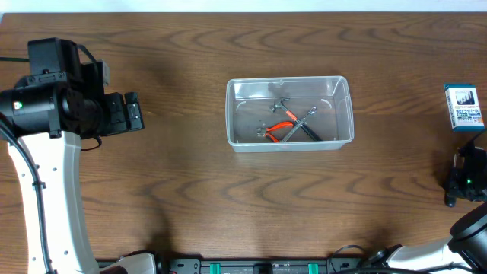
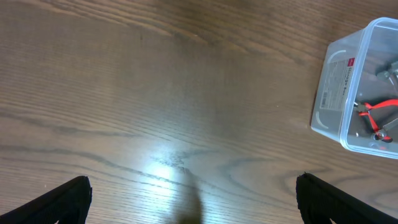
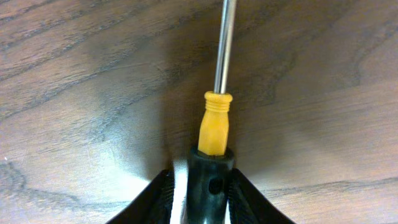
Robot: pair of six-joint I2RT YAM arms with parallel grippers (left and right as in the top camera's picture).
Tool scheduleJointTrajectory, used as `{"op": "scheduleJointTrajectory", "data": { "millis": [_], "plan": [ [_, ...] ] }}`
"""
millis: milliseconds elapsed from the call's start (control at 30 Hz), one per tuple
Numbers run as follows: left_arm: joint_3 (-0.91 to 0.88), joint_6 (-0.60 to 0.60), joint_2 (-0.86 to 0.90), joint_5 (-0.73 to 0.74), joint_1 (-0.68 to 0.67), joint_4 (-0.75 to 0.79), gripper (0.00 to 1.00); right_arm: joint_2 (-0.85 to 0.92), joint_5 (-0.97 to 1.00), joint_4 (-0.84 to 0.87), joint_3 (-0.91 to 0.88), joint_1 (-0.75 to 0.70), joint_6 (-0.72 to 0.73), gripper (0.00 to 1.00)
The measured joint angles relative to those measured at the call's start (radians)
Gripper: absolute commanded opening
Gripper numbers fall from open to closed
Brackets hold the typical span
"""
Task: Pack container
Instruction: 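Lift the screwdriver and carry it left over the container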
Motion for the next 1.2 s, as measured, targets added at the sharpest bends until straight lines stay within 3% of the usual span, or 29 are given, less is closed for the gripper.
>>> {"op": "scheduleJointTrajectory", "data": {
  "millis": [200,333,667,767,900,1200],
  "plan": [
    [0.0,0.0,0.0,0.0,0.0,-0.002,0.98,0.0,0.002,0.011,0.0,0.0,0.0,0.31],
    [0.0,0.0,0.0,0.0,0.0,-0.002,0.98,0.0,0.002,0.014,0.0,0.0,-0.002,0.19],
    [0.0,0.0,0.0,0.0,0.0,-0.004,0.98,0.0,0.002,0.017,0.0,0.0,0.003,0.15],
    [0.0,0.0,0.0,0.0,0.0,-0.004,0.98,0.0,0.001,0.016,0.002,0.0,0.003,0.08],
    [0.0,0.0,0.0,0.0,0.0,-0.004,0.98,0.0,-0.026,-0.006,0.033,0.002,0.007,0.13],
    [0.0,0.0,0.0,0.0,0.0,-0.004,0.98,-0.024,-0.136,-0.065,0.207,0.109,0.049,0.11]
  ]
}}
